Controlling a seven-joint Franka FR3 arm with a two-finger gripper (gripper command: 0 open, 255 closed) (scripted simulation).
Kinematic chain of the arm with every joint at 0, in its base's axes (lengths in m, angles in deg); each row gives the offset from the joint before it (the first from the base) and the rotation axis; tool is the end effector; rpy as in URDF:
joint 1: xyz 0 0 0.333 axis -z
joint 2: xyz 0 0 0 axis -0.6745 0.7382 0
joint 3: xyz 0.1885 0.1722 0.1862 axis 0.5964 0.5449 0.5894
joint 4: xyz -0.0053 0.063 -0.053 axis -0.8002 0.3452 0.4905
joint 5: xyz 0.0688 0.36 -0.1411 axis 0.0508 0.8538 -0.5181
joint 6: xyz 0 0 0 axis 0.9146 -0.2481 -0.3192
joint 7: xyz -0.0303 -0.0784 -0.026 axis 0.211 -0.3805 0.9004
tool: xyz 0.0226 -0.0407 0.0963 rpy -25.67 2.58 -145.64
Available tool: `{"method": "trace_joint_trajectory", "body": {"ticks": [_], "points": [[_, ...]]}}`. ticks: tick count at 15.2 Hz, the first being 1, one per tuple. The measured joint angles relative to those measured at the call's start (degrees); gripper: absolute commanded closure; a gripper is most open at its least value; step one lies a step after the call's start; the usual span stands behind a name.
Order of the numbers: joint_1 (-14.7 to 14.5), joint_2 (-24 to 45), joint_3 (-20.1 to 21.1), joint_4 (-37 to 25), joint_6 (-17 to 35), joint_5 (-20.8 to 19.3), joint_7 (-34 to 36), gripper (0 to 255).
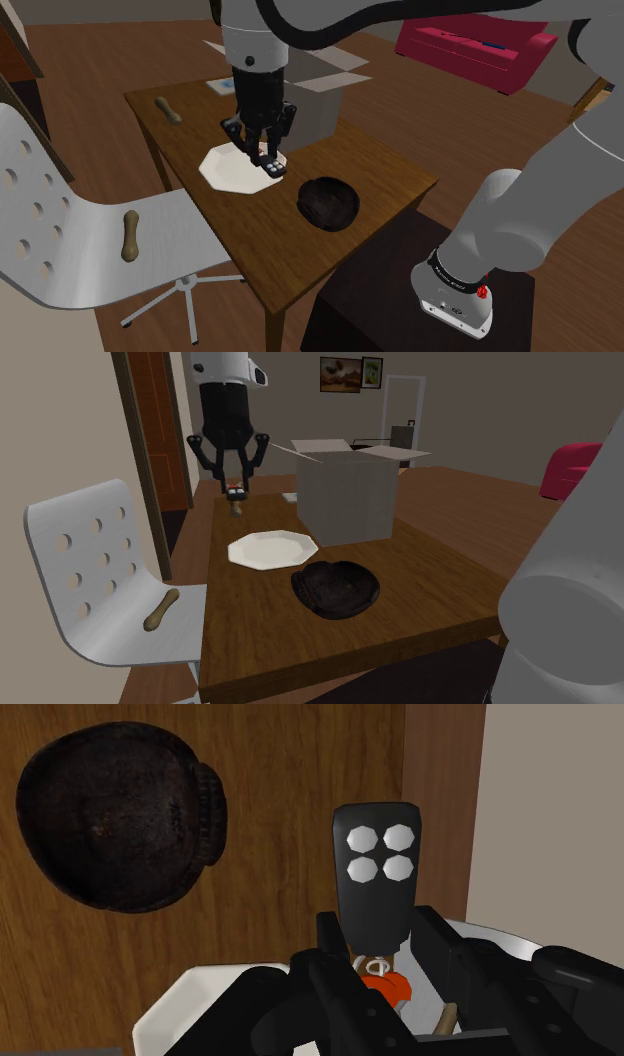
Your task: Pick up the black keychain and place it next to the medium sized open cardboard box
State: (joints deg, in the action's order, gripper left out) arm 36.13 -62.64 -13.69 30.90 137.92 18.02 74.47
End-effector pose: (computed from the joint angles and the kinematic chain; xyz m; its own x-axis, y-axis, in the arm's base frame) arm 0.4353 0.2728 0.5473 0.9868 -0.1539 -0.0508 -0.1536 -0.9881 0.0098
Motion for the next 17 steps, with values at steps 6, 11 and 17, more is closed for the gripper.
{"method": "trace_joint_trajectory", "body": {"ticks": [6,11,17], "points": [[0.1,0.2,-0.1,-4.7,-4.5,-0.2,0.2,255],[0.1,1.0,0.0,-9.4,-8.4,-0.5,0.7,255],[0.2,2.2,-0.1,-15.1,-13.1,-0.9,0.9,255]]}}
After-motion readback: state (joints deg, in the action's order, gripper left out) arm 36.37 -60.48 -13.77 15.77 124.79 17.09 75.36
